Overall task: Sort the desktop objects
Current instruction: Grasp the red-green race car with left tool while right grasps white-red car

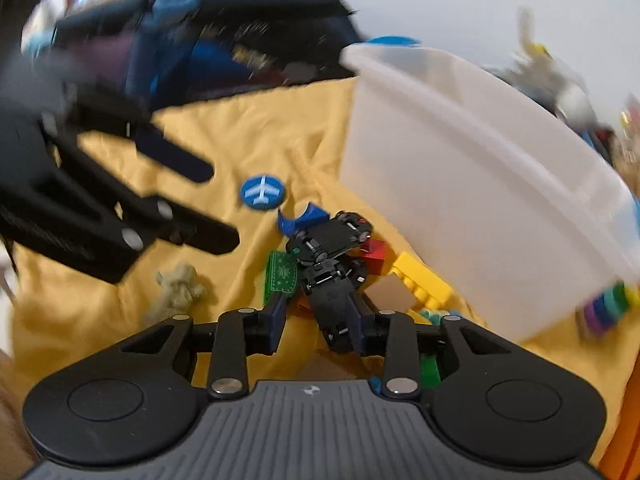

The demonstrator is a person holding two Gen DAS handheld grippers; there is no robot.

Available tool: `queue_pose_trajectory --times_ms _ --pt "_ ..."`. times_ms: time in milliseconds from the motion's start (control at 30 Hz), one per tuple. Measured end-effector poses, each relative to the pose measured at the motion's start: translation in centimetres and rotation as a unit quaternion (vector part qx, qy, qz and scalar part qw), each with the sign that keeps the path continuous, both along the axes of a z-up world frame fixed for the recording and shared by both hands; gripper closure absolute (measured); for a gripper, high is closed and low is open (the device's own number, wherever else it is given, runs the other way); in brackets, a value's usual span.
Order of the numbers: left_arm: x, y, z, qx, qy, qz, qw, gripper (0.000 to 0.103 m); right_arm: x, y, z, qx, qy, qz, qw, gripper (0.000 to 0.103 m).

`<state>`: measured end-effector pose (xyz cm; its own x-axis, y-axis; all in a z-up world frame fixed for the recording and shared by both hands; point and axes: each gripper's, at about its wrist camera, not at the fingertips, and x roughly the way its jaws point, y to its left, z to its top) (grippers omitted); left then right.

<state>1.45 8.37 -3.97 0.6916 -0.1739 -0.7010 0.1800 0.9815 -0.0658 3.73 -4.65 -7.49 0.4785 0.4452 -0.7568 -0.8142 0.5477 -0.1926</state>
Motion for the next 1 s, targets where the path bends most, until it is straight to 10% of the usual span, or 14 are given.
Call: queue_pose_trajectory --times_ms 200,500,633,1000 --pt "2.3 -0.9 -0.1 -0.005 0.005 -0.031 0.9995 0.044 1.0 0.6 -1.1 -0.041 -0.053 -0.012 0.998 0.073" --pt "6.1 -4.7 -1.9 0.082 0.018 -0.124 0.9887 0.047 1.6 -5.0 2.1 0.079 0.011 -0.112 0.991 0.091" --pt "7.7 -5.7 -3.8 0.119 0.046 -0.142 0.9817 0.074 0.7 -7.7 2.7 0.118 0.040 -0.161 0.979 0.091" --pt "2.7 -3.3 -0.3 -0.036 0.075 -0.131 0.9879 0.085 -3.4 -11.7 2.9 0.128 0.071 -0.211 0.966 0.091"
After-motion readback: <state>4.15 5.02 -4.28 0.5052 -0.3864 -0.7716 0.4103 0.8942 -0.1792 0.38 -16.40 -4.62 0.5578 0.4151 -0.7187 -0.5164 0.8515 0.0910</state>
